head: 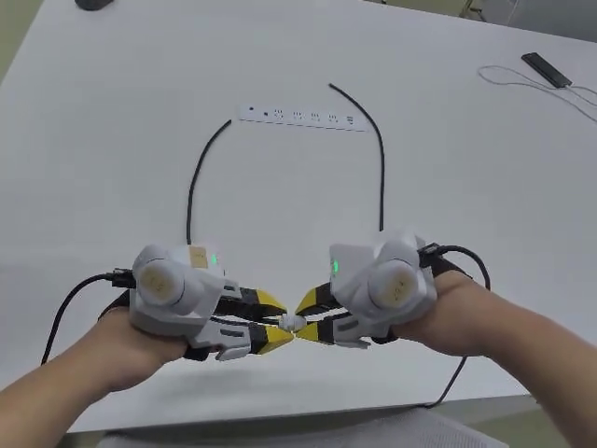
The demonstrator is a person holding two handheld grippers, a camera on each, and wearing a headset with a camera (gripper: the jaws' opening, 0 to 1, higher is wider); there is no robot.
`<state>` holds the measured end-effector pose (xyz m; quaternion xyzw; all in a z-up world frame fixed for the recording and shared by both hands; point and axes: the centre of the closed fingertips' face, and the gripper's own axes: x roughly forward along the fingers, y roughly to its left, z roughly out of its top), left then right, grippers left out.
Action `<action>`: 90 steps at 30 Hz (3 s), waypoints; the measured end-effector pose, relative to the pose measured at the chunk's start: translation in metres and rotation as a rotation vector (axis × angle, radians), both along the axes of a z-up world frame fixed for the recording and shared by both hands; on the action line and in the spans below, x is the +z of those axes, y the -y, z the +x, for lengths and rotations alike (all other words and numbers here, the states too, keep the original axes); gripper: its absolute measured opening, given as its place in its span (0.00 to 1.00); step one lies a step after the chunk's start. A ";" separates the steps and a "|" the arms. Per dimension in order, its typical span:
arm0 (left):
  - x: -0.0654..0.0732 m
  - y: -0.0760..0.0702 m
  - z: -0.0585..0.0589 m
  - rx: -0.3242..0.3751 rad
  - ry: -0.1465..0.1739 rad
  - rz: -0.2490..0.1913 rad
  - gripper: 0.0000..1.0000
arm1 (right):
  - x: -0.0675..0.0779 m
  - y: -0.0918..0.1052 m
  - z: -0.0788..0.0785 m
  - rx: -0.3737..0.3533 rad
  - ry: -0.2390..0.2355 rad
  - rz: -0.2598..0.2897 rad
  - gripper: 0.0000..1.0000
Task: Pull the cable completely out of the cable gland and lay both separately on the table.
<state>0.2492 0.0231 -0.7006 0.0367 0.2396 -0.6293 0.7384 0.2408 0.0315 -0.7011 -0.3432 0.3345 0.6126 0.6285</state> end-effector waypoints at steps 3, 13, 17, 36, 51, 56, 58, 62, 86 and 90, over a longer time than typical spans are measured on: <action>-0.001 0.001 -0.002 -0.010 -0.003 0.005 0.16 | -0.001 0.000 0.000 0.004 0.004 -0.002 0.07; -0.004 0.001 -0.002 -0.021 0.005 0.027 0.15 | -0.004 0.001 -0.001 0.065 0.063 0.007 0.07; -0.001 0.001 0.000 -0.021 0.007 0.023 0.15 | -0.002 0.001 0.002 0.066 0.079 0.016 0.07; 0.005 -0.001 0.005 0.002 0.022 -0.002 0.15 | 0.002 0.000 0.008 0.052 0.143 0.061 0.07; 0.010 -0.001 0.004 -0.021 0.056 0.007 0.14 | 0.007 -0.001 0.008 -0.074 0.083 0.124 0.08; 0.018 -0.002 0.006 -0.016 0.056 -0.012 0.14 | 0.017 0.000 0.013 -0.135 -0.024 0.204 0.13; 0.021 -0.004 0.006 -0.020 0.074 -0.007 0.14 | 0.023 0.000 0.014 -0.163 -0.095 0.256 0.14; 0.023 -0.005 0.009 -0.015 0.103 -0.004 0.15 | 0.028 0.006 0.021 -0.252 -0.278 0.359 0.13; 0.031 0.008 -0.002 -0.029 0.123 0.033 0.14 | 0.034 0.008 0.005 -0.272 -0.687 0.532 0.09; 0.030 0.008 -0.003 -0.033 0.121 0.034 0.14 | 0.034 0.006 -0.001 -0.235 -0.638 0.502 0.08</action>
